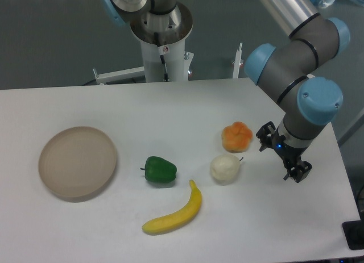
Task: Pick up the banana from the table
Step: 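Move the gripper from beside the orange fruit down over the yellow banana, then lower the gripper onto the banana and close it around the banana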
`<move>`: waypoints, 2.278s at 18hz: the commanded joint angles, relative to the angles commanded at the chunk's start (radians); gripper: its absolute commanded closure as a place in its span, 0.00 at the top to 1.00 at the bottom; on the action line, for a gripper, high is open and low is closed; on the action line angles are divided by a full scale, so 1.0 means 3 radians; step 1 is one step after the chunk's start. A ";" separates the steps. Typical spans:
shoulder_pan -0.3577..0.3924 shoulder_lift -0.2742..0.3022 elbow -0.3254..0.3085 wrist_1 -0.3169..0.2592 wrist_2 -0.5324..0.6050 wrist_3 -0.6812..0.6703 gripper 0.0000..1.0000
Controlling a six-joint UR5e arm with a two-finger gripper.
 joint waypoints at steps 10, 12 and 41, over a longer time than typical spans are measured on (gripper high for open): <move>-0.0107 -0.0061 0.0005 0.0097 -0.0326 -0.0575 1.00; -0.0214 -0.0066 0.0000 0.0128 -0.0337 -0.0837 1.00; -0.1110 -0.0573 -0.0215 0.0967 -0.0046 -0.1938 0.09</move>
